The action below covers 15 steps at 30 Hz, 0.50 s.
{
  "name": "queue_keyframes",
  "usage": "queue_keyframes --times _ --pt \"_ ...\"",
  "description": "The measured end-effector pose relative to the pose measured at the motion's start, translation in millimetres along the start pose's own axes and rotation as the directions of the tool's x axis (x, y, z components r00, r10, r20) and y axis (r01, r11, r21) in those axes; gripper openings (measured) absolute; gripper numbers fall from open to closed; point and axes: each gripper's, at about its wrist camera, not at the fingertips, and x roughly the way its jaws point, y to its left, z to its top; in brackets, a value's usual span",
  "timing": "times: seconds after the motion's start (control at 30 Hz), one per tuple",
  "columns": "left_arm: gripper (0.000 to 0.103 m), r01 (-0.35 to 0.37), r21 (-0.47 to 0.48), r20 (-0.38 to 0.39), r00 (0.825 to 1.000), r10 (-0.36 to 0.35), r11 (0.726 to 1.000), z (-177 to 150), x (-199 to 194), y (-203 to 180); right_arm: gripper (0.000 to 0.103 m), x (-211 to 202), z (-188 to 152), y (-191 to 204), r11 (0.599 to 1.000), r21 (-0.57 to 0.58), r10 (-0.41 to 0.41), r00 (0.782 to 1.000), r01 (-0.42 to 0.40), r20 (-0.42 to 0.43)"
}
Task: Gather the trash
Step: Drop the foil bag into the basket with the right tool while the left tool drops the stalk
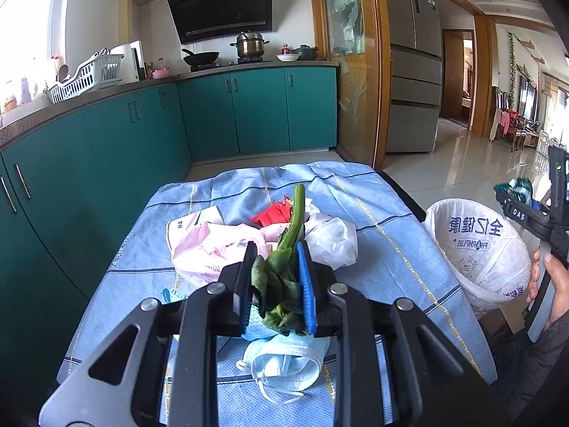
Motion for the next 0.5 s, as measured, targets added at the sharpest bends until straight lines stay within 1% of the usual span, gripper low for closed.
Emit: queue_keyframes --times 0.1,0.17,0.23,0.33,0.4,0.47,0.5 --pt "0.024 0.007 0.002 -0.004 1.0 -0.007 1.0 -1 0 -1 0.06 15 -7 -5 0.997 -0.003 -0.071 0.995 0.071 -0.073" --pt "0.024 0.011 0.003 -0.004 1.0 -0.011 1.0 -1 0 -2 0.06 25 -11 -6 0.996 0.0 -0.085 0.989 0.086 -0.123" --pt "0.024 0.014 0.005 -0.003 1.0 -0.014 1.0 -2 -1 -4 0.06 35 -17 -10 0.994 0.001 -0.112 0.978 0.114 -0.177" --pt "0.024 0.018 0.008 -0.003 1.0 -0.018 1.0 -2 -1 -6 0.06 52 -22 -14 0.992 0.009 -0.118 0.963 0.123 -0.242" --pt "0.024 0.022 0.01 -0.004 1.0 -0.021 1.0 -1 -1 -8 0.062 57 -25 -14 0.993 0.0 -0.116 0.958 0.121 -0.264" --pt "0.024 0.024 0.013 -0.005 1.0 -0.024 1.0 -1 0 -9 0.066 57 -25 -11 0.993 -0.01 -0.112 0.96 0.113 -0.256" --pt "0.024 0.026 0.013 -0.006 1.0 -0.026 1.0 -1 0 -10 0.066 57 -24 -10 0.994 -0.015 -0.11 0.963 0.11 -0.248"
